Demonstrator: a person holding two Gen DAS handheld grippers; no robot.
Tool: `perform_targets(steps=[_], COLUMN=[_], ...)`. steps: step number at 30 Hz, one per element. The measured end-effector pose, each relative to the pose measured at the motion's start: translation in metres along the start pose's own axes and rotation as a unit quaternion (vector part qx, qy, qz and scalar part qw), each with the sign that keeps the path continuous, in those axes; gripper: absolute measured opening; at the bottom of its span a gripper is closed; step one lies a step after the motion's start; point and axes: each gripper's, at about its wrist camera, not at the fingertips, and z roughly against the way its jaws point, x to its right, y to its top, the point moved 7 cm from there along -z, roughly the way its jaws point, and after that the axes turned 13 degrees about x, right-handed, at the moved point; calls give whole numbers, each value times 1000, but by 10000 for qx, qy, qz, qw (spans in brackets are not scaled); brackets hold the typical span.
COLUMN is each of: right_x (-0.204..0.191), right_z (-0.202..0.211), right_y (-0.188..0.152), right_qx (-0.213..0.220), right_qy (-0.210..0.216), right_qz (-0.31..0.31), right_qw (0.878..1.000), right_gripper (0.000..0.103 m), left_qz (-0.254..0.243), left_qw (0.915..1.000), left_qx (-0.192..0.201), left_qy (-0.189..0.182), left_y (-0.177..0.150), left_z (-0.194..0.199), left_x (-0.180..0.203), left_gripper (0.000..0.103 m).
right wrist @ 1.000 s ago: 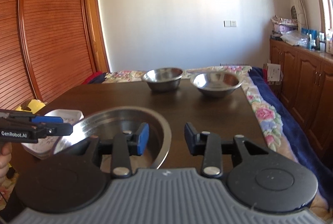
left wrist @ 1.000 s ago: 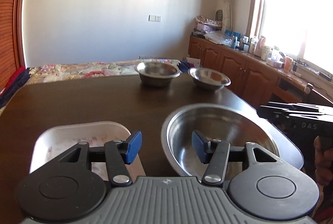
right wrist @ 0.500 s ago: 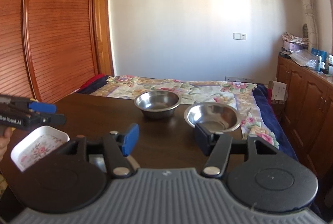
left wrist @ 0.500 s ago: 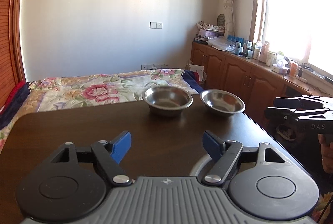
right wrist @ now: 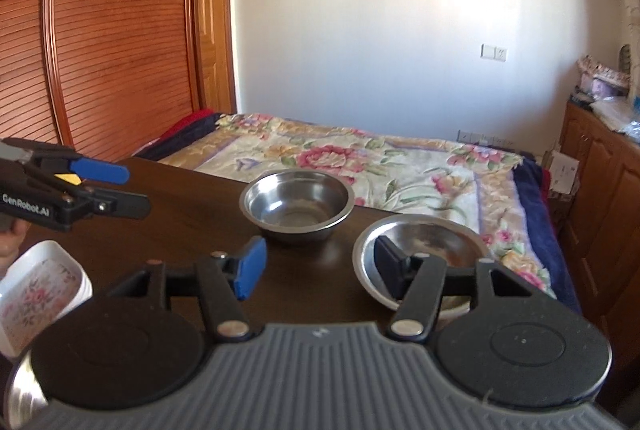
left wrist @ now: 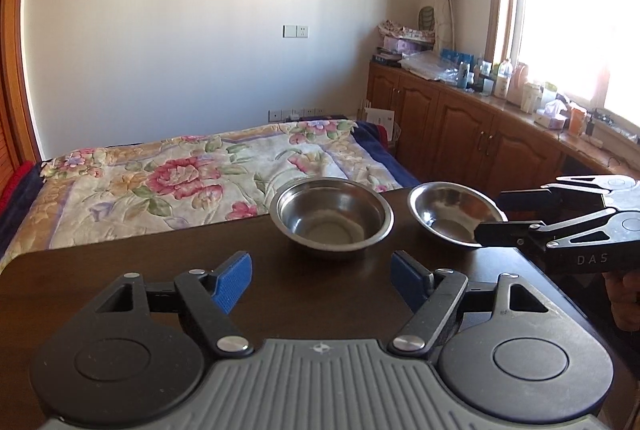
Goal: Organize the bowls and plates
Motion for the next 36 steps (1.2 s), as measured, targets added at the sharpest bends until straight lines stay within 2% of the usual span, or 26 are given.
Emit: perform_targets(steps=[4, 8, 14, 16, 18, 31, 36], right_x=[2, 8, 20, 22, 26, 34, 30], right_z=[-20, -40, -65, -73, -80, -112, -119], right_y=[0, 2, -6, -8, -9, -14, -16], right_qx=[-167, -313, -433, -471, -500, -798, -915], right_qy=[156, 257, 210, 225, 214, 211, 272], right_qz=[-90, -196, -494, -604, -677, -843, -856], right_qw=[9997, 9990, 9976, 9968, 9962, 9930, 9918], right_gripper=[60, 56, 45, 39, 38, 35, 34], left_qz=[-16, 50, 311, 404, 448, 600, 600], left_qw=[9999, 9996, 9987, 9981, 9979, 9969, 9967], left_qx=[-115, -284, -402, -448, -468, -506, -543], left_qy=[-30, -3, 81, 81, 87, 7, -35], left_y=[0, -5, -15, -16, -16, -18, -19], left_z=[-25, -49, -75, -81, -87, -101, -104], left_x=[-2, -5, -16, -18, -19, -20, -20], left_gripper=[77, 62, 54, 53, 52, 42, 41])
